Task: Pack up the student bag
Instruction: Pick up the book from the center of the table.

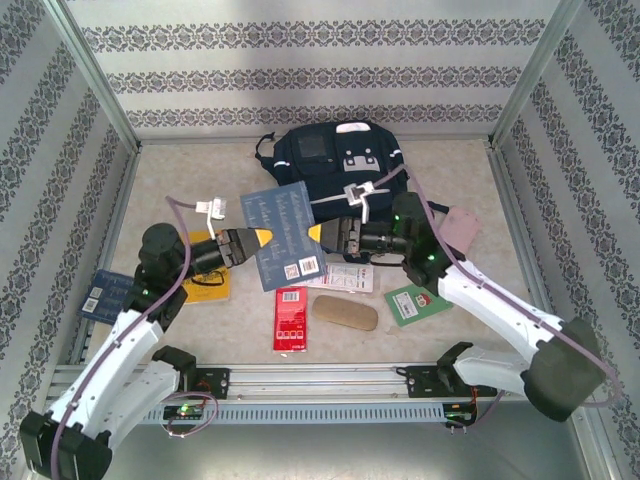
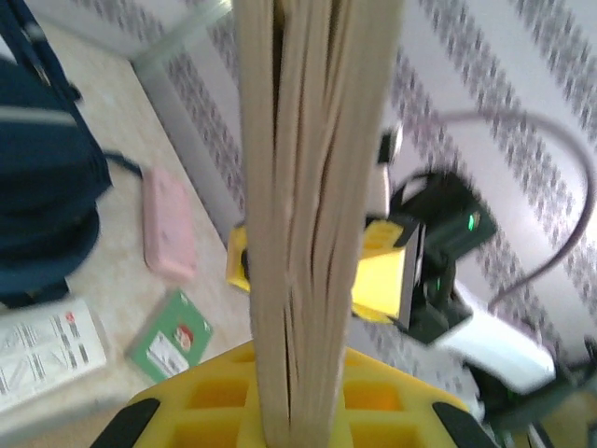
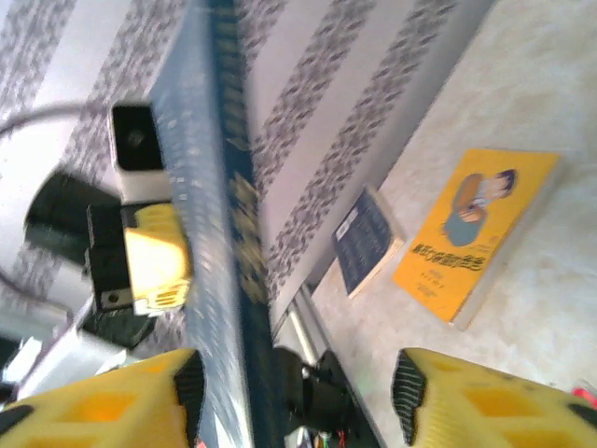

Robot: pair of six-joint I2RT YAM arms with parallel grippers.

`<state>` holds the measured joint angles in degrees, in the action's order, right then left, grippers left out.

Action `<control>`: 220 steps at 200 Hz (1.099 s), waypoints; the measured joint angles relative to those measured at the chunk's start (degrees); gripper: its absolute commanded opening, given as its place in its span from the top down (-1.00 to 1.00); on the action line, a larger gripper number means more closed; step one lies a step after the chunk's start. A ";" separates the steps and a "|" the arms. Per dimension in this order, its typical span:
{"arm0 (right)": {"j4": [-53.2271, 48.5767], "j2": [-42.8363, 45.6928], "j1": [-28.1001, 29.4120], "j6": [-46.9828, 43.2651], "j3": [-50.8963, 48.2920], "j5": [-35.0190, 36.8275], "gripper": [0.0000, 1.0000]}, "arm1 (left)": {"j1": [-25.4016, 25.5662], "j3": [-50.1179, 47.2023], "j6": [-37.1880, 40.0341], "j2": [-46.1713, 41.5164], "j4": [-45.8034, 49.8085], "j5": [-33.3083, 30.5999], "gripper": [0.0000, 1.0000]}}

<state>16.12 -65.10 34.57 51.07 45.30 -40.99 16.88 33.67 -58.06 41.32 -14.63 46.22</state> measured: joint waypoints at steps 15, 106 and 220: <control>0.61 3.15 0.76 1.60 -3.56 5.99 -0.51 | 0.87 -4.15 -2.97 -3.43 -4.55 -8.11 1.00; 14.99 0.22 10.08 9.97 -7.54 19.58 -0.65 | 11.13 -6.75 -10.64 -0.68 -16.83 -32.61 1.00; 32.04 -8.74 13.70 16.06 -6.03 28.44 0.61 | 18.32 -6.67 -10.54 4.46 -21.03 -40.72 1.00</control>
<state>48.16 -73.84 48.27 67.13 39.27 -12.56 35.20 27.00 -68.60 45.78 -35.66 5.50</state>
